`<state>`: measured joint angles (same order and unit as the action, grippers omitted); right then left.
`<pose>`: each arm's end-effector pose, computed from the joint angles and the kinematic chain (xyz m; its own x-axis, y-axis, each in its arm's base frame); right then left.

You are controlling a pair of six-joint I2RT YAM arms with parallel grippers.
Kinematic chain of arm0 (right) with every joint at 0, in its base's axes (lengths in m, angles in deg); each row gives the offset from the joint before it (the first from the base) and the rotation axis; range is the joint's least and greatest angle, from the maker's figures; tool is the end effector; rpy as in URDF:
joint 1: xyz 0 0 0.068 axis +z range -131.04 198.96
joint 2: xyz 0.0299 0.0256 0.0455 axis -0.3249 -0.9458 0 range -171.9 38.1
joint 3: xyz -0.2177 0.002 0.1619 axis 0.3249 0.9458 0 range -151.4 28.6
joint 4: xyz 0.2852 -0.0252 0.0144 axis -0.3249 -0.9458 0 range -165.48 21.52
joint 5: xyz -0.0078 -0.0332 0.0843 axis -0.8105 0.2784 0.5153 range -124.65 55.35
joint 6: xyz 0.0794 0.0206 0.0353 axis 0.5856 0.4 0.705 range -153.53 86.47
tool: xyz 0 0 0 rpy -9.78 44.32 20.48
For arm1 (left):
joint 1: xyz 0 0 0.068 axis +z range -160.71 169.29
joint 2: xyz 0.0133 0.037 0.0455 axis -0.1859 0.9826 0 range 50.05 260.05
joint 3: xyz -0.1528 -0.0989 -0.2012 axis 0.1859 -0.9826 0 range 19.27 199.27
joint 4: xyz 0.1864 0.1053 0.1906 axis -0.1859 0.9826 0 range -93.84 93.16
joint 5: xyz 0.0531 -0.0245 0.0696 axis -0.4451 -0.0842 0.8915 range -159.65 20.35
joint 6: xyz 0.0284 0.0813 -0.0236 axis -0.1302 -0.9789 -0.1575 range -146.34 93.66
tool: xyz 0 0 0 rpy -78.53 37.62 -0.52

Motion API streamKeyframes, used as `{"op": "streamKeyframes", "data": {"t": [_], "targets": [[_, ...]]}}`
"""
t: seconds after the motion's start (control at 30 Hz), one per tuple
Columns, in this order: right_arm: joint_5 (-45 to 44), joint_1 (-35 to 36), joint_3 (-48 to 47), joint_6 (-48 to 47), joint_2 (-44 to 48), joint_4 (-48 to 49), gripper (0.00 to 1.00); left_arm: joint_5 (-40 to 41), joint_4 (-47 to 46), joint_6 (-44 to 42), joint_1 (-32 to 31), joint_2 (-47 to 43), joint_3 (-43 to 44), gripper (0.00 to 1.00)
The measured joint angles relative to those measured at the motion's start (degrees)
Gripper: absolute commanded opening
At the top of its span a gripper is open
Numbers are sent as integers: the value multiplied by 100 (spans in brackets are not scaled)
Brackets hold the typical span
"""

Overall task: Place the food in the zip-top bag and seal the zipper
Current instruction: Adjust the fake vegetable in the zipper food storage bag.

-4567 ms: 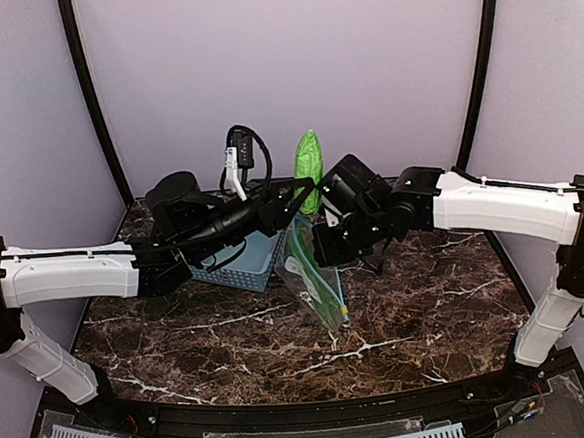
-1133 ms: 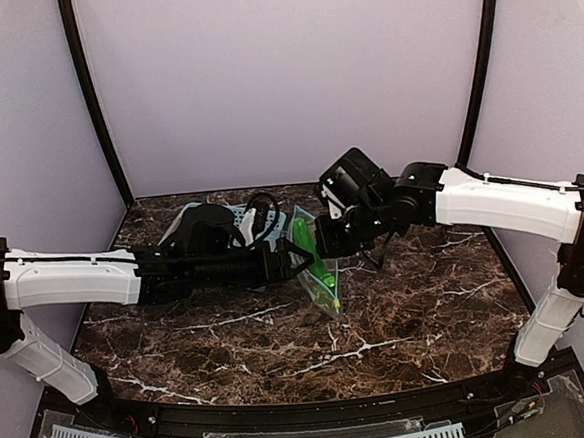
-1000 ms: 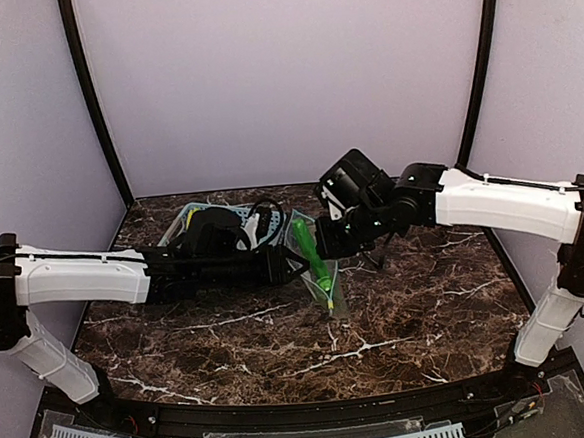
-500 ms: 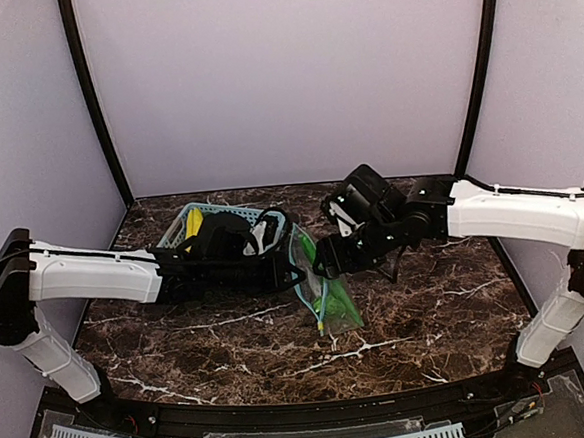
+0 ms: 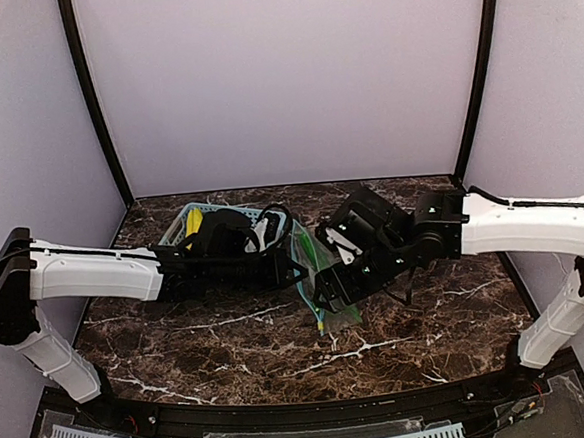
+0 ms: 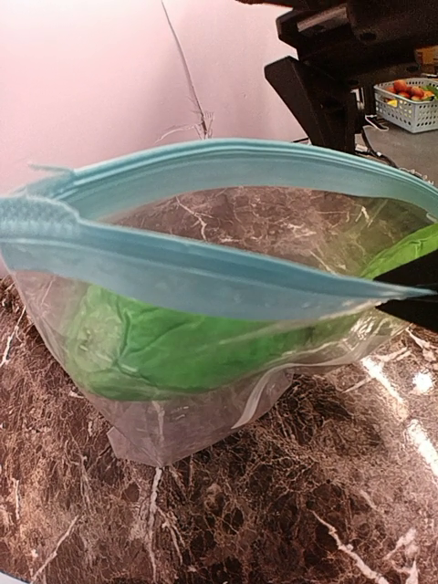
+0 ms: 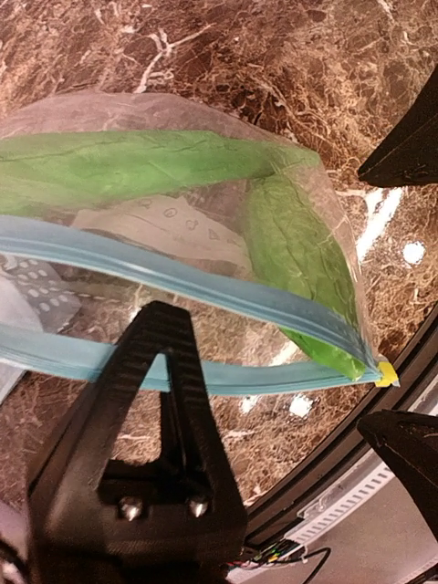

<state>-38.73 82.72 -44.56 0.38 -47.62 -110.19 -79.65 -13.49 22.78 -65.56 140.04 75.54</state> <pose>0.1679 0.3278 0.2502 -0.7867 -0.3374 -0.5169 -0.5270 0.8031 0.2779 0.2295 -0.3499 0.2128 -0.8315 -0.1125 -0.5439 0.4091 0.5384 -0.7367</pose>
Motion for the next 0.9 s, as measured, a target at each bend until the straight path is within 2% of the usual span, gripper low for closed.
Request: {"op": "streamKeyframes", "data": {"t": [0.23, 0.67, 0.9], "targets": [[-125, 136, -7, 111, -367, -275, 83, -7, 0, 0, 0, 0, 0, 1], [-654, 162, -195, 522, -490, -470, 82, -48, 0, -2, 0, 0, 0, 1], [-931, 162, -389, 664, -673, -455, 76, -118, 0, -2, 0, 0, 0, 1]]}}
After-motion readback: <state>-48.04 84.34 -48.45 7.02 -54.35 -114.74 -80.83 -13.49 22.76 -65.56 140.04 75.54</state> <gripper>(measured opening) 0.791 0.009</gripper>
